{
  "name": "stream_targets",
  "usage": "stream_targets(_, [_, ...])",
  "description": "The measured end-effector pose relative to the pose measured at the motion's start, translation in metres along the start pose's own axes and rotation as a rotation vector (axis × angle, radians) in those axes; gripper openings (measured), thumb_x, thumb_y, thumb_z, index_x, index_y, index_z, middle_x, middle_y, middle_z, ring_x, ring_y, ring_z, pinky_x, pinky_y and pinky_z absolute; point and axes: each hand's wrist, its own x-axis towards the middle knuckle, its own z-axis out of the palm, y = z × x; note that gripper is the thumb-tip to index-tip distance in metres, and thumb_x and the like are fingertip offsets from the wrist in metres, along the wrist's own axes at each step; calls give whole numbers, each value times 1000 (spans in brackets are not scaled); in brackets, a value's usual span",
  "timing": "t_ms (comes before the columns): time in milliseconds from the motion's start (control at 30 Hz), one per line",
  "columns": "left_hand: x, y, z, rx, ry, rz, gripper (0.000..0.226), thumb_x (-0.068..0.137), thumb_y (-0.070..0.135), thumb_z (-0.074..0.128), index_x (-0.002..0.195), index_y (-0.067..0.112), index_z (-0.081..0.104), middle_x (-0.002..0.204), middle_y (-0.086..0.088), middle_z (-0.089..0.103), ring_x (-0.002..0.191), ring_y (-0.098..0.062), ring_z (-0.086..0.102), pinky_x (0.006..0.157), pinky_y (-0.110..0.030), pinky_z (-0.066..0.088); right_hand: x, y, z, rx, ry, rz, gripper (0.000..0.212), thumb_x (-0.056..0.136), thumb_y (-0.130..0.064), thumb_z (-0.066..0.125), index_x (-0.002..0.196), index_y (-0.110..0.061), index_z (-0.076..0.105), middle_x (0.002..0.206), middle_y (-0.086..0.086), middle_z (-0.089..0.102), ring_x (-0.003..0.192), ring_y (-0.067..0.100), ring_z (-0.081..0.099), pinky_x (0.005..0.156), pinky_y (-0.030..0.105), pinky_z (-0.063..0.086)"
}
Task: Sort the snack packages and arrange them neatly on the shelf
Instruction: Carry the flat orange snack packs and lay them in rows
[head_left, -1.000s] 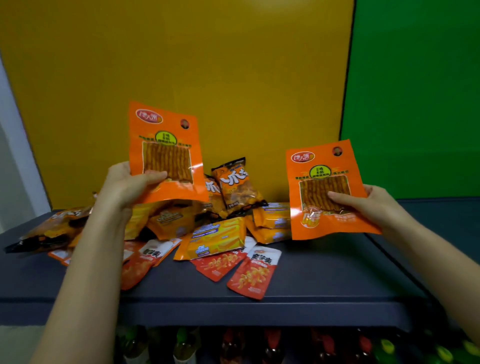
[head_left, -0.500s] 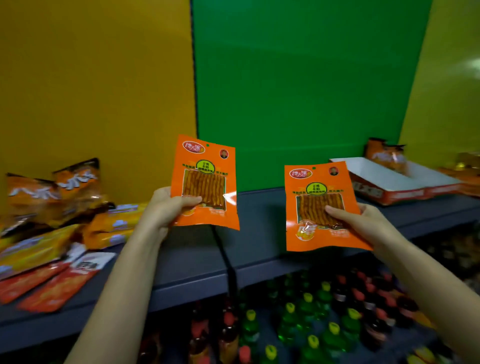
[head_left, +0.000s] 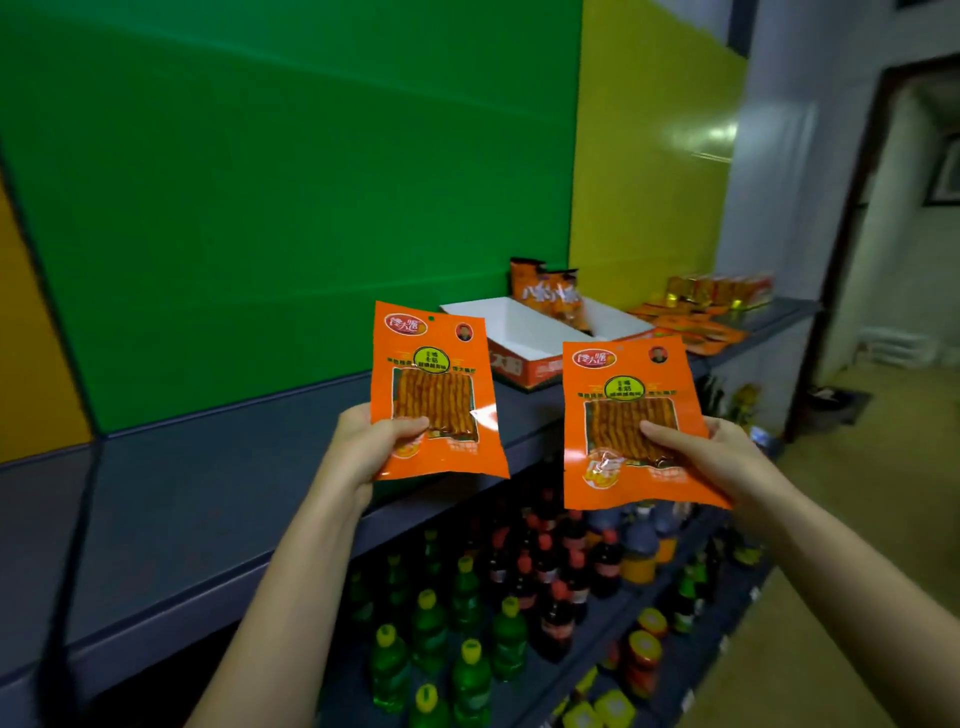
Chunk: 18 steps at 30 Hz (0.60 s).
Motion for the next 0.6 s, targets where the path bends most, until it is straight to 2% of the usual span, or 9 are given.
stream_targets(67, [13, -2, 37, -5, -62, -4, 11, 82, 7, 67, 85, 16, 60, 80, -6, 69, 69, -17, 65, 62, -28, 50, 13, 6, -28, -1, 53, 6, 20, 79, -20, 73, 96, -9, 68, 78, 5, 73, 50, 9, 68, 48, 19, 52])
stream_targets(233, [48, -3, 131, -37, -188, 14, 12, 85, 8, 64, 85, 19, 60, 80, -4, 69, 69, -17, 66, 60, -27, 50, 54, 17, -99, 12, 177, 15, 22, 78, -21, 74, 96, -11, 67, 77, 5, 73, 51, 10, 68, 49, 20, 52])
stream_targets(400, [87, -5, 223, -78, -289, 70, 16, 86, 4, 61, 89, 20, 63, 76, -1, 70, 66, -15, 67, 60, -26, 51, 105, 23, -160, 25, 254, 21, 20, 78, -17, 73, 95, -9, 66, 62, -1, 73, 49, 11, 68, 45, 19, 53])
stream_targets(600, [131, -6, 318, -78, -367, 80, 19, 89, 8, 59, 87, 27, 59, 85, -2, 71, 76, -18, 68, 66, -30, 52, 171, 24, -218, 5, 298, 19, 14, 81, -18, 70, 91, -13, 63, 73, 4, 72, 47, 10, 67, 46, 19, 54])
